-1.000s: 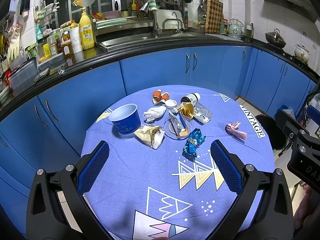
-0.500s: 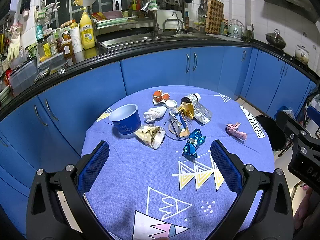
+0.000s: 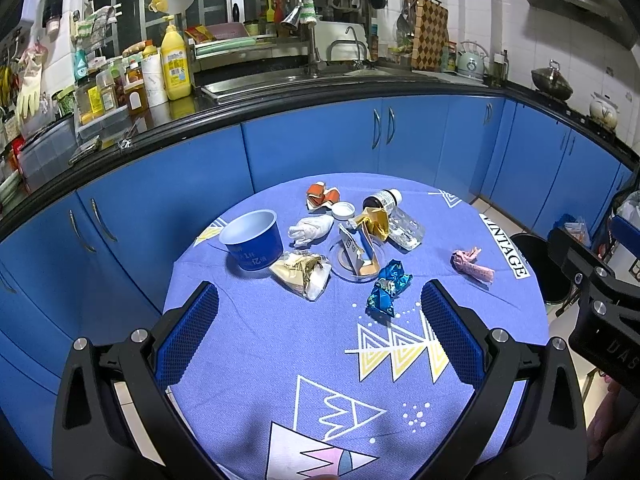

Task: Collect trash

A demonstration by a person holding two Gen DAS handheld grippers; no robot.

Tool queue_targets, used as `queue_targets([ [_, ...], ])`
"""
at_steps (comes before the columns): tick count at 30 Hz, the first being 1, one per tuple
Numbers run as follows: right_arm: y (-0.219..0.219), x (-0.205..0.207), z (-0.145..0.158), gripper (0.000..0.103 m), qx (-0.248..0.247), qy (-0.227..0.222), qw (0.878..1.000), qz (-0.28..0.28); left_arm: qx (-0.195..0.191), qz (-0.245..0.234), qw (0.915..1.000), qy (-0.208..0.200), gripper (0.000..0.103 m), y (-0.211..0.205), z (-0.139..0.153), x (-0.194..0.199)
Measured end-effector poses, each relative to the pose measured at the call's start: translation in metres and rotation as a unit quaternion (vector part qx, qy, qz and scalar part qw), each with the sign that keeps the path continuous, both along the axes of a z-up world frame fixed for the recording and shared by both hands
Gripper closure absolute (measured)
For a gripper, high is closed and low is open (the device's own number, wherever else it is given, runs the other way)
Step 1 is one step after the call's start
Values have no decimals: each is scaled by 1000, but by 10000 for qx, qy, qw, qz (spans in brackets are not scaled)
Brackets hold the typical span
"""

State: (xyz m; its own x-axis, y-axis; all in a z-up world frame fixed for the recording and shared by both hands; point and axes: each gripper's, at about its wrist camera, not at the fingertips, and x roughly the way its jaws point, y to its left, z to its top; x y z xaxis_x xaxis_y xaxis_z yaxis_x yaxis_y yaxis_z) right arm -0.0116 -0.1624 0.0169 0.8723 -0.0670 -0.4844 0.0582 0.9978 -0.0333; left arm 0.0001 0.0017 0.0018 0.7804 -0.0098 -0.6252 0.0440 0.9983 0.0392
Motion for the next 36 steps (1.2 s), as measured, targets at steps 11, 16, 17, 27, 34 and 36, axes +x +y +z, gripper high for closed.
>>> queue_targets([
  [11, 0, 1, -1, 6, 6, -5, 10000, 1, -15, -2, 10000, 8, 3, 0, 0, 0],
  [16, -1, 0, -1, 6, 12, -8, 10000, 1, -22, -14, 10000, -12, 3, 1, 2, -2],
  [17, -1, 0, -1, 6, 19, -6, 10000, 2, -23, -15, 10000, -13, 3, 1, 1, -2],
  [27, -1, 0, -1, 6, 9, -12, 10000, 0, -22, -12, 10000, -6, 3, 0, 0, -2],
  [34, -1, 0, -1, 6, 19, -11, 10000, 5, -27, -7, 10000, 0, 3, -1, 0, -2],
  [36, -1, 0, -1, 6, 11, -8, 10000, 6, -28, -7, 10000, -1, 3, 0, -1, -2],
])
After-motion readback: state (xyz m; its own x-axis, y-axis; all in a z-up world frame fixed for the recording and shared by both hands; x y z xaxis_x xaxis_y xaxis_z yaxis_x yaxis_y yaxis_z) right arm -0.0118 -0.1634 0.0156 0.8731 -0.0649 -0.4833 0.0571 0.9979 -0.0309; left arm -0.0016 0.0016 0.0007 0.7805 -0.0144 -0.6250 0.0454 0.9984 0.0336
